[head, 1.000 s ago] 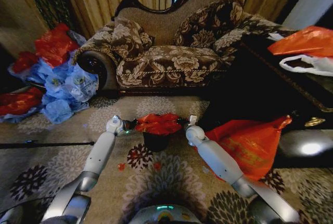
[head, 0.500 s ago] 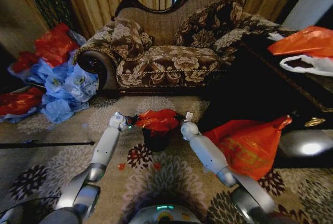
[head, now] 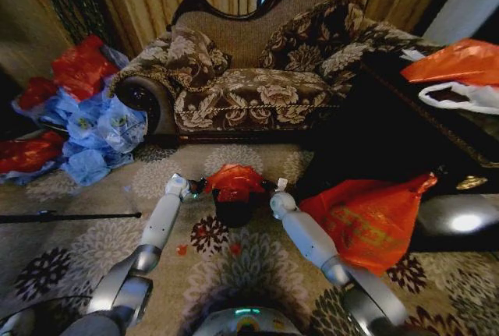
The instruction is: Place a garbage bag over the trash bin.
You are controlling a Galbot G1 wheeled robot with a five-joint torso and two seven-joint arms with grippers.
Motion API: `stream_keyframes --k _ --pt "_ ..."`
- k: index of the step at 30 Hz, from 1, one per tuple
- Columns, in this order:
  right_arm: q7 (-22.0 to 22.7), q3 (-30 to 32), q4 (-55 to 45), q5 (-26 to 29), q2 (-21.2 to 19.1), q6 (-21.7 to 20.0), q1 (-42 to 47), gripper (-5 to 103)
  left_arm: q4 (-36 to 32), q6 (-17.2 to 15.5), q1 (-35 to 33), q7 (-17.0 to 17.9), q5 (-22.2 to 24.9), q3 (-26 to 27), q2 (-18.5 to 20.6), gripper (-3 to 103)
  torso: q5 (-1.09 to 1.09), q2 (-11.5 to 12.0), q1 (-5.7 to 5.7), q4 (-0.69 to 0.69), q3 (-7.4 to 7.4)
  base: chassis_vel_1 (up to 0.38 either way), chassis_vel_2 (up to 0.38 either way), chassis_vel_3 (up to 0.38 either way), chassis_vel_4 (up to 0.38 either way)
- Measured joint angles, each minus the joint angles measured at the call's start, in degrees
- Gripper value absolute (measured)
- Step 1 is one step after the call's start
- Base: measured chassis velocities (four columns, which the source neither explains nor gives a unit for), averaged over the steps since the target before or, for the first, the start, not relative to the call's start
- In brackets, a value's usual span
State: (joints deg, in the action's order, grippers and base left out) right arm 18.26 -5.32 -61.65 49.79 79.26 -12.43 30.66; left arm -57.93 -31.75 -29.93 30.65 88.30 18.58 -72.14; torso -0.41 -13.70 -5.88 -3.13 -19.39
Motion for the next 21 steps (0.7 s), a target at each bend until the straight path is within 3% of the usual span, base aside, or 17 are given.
stream_keyframes --k 15,21 --pt "-1.72 -0.09 -5.27 0.86 -3.08 -0.46 4.18 0 -4.12 -0.75 -3.48 -1.77 -1.76 -2.45 2.62 0 0.00 -0.01 0.00 0.01 0.00 0.000 0.000 0.000 0.000" --pt "-4.74 2.43 -11.84 1.35 -5.67 1.94 6.83 -2 -10.87 -1.23 -5.95 -2.35 0.29 -2.36 5.00 0 0.00 -0.01 0.00 0.01 0.00 0.000 0.000 0.000 0.000"
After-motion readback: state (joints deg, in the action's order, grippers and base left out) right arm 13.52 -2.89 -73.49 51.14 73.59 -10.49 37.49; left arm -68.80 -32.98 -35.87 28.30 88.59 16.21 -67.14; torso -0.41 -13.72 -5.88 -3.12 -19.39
